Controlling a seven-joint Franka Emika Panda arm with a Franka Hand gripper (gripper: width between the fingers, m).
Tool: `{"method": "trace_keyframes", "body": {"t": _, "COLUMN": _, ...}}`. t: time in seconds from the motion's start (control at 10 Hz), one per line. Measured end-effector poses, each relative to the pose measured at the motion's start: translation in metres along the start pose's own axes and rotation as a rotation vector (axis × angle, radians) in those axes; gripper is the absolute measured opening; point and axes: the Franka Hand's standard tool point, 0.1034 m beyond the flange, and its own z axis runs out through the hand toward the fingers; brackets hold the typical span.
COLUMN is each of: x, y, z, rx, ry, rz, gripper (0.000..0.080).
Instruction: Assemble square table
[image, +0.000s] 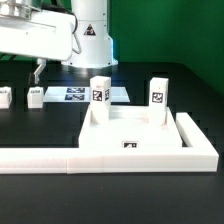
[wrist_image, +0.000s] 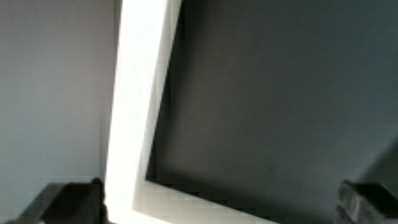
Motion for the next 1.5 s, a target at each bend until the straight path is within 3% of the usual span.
{"method": "trace_keyframes", "body": {"t": 0.6, "x": 0.000, "y": 0.000, "z": 0.002, "rx": 0.005, "ry": 0.018, "rz": 0.263, "gripper": 0.0649}}
{"method": "trace_keyframes", "body": {"t": 1.1, "x": -0.033, "y": -0.011, "z": -0.001, "rx": 0.073, "ry": -0.095, "rz": 0.309, "gripper": 0.0649}}
{"method": "trace_keyframes", "body": {"t": 1.5, "x": -0.034, "y": -0.012, "z": 0.000, "rx": 0.073, "ry": -0.096, "rz": 0.309, "gripper": 0.0649}}
